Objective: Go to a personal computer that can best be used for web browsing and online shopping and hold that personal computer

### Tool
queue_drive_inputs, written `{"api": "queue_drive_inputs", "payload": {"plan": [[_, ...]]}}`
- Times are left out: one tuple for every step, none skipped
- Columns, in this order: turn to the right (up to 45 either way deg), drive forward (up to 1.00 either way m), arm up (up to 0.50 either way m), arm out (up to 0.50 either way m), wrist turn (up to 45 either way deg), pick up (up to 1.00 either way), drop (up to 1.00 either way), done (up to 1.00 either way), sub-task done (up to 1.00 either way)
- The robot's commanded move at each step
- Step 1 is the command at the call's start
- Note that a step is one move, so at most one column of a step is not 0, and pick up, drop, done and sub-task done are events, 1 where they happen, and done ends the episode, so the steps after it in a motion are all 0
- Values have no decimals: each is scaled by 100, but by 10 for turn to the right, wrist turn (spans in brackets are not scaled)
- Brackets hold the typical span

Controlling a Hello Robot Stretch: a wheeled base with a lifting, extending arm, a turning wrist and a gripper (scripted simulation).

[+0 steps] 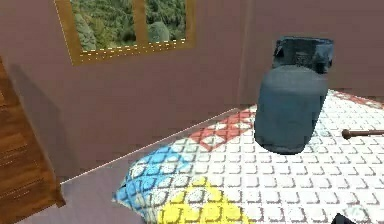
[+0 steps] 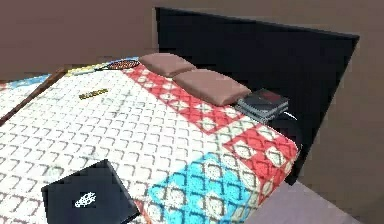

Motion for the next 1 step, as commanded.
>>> {"api": "queue_drive_inputs", "payload": {"plan": [[-300, 0, 0, 0, 0, 0, 0, 0, 0]]}}
